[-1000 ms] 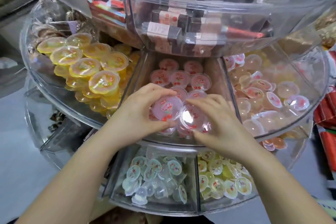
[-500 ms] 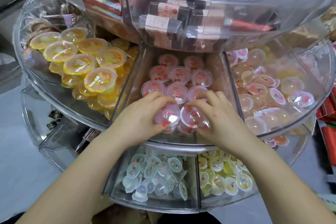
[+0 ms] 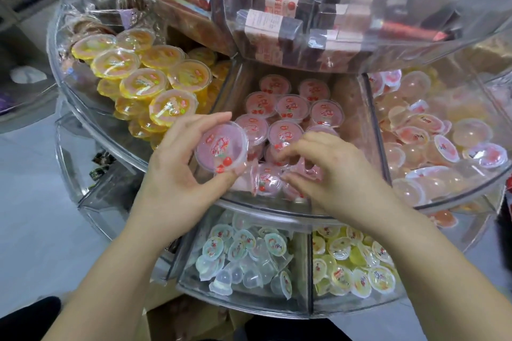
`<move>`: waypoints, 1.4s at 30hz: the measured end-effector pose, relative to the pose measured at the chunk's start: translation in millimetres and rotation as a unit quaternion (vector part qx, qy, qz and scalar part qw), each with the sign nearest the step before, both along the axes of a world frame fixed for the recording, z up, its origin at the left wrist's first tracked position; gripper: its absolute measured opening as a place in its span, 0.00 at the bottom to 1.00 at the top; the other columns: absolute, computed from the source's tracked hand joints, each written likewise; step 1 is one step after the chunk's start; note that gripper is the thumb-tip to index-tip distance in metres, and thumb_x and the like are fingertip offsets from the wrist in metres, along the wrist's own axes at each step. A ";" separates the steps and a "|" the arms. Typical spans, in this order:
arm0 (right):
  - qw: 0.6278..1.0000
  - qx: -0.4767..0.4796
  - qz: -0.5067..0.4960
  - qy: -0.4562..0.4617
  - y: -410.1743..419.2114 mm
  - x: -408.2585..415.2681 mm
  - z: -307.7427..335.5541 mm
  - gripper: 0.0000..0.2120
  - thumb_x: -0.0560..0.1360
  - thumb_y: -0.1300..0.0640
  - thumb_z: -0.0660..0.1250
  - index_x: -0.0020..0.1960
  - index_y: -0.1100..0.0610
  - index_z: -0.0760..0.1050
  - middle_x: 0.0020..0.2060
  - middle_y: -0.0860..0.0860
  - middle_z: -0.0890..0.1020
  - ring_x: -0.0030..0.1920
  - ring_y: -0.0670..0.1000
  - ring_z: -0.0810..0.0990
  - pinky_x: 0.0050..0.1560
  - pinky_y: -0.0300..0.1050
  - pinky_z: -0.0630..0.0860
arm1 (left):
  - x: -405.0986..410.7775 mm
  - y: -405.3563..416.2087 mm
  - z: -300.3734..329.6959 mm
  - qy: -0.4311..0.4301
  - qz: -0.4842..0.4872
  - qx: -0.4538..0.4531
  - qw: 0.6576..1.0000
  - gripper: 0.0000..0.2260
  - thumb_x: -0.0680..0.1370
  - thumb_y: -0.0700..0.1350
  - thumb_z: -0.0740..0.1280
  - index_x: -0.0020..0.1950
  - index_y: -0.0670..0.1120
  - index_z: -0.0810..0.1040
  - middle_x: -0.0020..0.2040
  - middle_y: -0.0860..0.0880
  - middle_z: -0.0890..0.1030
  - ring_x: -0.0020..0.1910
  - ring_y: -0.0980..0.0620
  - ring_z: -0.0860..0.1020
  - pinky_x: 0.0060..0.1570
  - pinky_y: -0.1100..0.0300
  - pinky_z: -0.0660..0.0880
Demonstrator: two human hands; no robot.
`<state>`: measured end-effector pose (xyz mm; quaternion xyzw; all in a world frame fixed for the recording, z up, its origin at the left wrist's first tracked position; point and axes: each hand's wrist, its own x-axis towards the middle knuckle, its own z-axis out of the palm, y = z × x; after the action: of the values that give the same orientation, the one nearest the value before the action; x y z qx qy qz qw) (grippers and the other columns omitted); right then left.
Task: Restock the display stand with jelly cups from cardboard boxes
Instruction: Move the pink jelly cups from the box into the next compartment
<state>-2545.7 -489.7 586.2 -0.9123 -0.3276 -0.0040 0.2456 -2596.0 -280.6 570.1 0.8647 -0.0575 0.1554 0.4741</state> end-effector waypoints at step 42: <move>0.986 -0.130 0.099 -0.003 29.8 22.7 -11.8 0.17 0.65 0.59 0.75 0.54 0.56 0.81 0.47 0.53 0.82 0.48 0.57 0.79 0.46 0.50 0.77 | -14.3 18.1 -5.4 -0.004 0.027 -0.016 0.999 0.27 0.66 0.50 0.73 0.64 0.58 0.72 0.58 0.61 0.73 0.60 0.58 0.73 0.56 0.64 0.72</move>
<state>-2523.0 -459.9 574.4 -0.8995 -0.4150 0.0608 0.1229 -2610.3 -262.5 564.7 0.8577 -0.0332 0.1728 0.4831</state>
